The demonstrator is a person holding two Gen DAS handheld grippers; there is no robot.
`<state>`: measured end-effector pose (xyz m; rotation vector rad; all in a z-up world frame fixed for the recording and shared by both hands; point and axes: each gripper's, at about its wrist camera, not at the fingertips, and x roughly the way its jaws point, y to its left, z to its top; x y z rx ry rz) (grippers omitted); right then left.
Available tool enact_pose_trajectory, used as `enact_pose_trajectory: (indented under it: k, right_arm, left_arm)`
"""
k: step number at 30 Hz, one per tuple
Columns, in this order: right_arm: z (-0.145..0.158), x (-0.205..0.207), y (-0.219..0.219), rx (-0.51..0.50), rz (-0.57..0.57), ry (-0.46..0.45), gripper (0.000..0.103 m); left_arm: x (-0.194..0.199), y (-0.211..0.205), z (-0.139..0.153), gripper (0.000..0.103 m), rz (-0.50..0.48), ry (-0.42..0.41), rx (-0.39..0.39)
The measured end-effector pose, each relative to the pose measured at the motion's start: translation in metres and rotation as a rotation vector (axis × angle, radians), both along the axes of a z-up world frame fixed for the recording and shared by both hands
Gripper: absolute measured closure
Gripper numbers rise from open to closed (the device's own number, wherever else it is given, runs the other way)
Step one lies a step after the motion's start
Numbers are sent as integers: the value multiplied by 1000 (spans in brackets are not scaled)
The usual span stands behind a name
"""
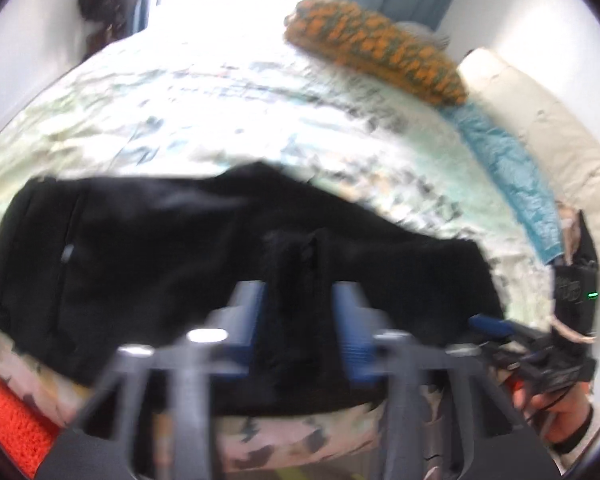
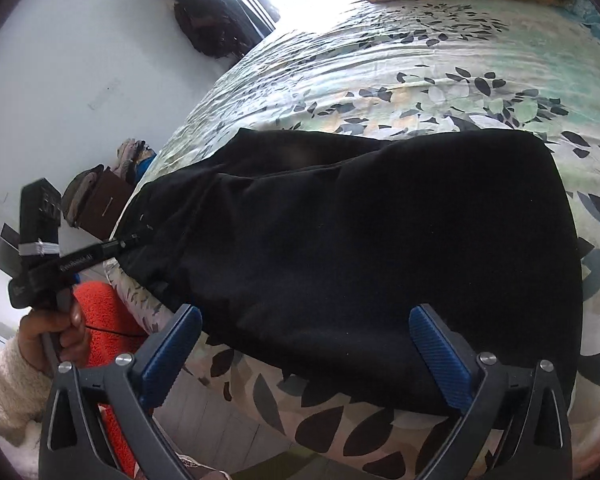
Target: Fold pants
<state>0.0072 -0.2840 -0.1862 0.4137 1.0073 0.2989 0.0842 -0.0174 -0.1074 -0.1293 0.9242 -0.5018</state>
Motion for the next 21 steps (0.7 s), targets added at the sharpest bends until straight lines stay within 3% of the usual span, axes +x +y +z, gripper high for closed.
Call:
enact_pose_trajectory:
  k: [2,6,11,13,15,18,19,20,21]
  right_arm:
    - [-2,2,-1,22,0,-1,0]
    - [2,1,1,2,-6,-11,0]
    - [25,-23,-28,-7,-119,-54,0]
    - [33,-35,-51,-4,-195,-89,0]
    - [38,-40,-72,82,-264,-128,0]
    - [23,-28,-89,380,-273,-146,0]
    - [9,-22,-89,478,-256,-112,1]
    - [-6,-17,-87,509,-263,-47,3]
    - [-19,-19,-89,470,-304,27,8]
  left_arm:
    - [-2,-25,9,22,-108,-28,-69]
    - [4,-79,-13,22,-274,23,-30]
    - [16,-93,-65,26,-288,127,46]
    - [16,-85,-79,36,-282,131,63]
    - [15,-81,-82,42,-280,112,61]
    - [16,-77,-80,43,-261,126,58]
    - [16,-77,-80,43,-264,125,66]
    - [14,-75,-80,43,-269,118,73]
    - [12,-75,-79,43,-276,106,86]
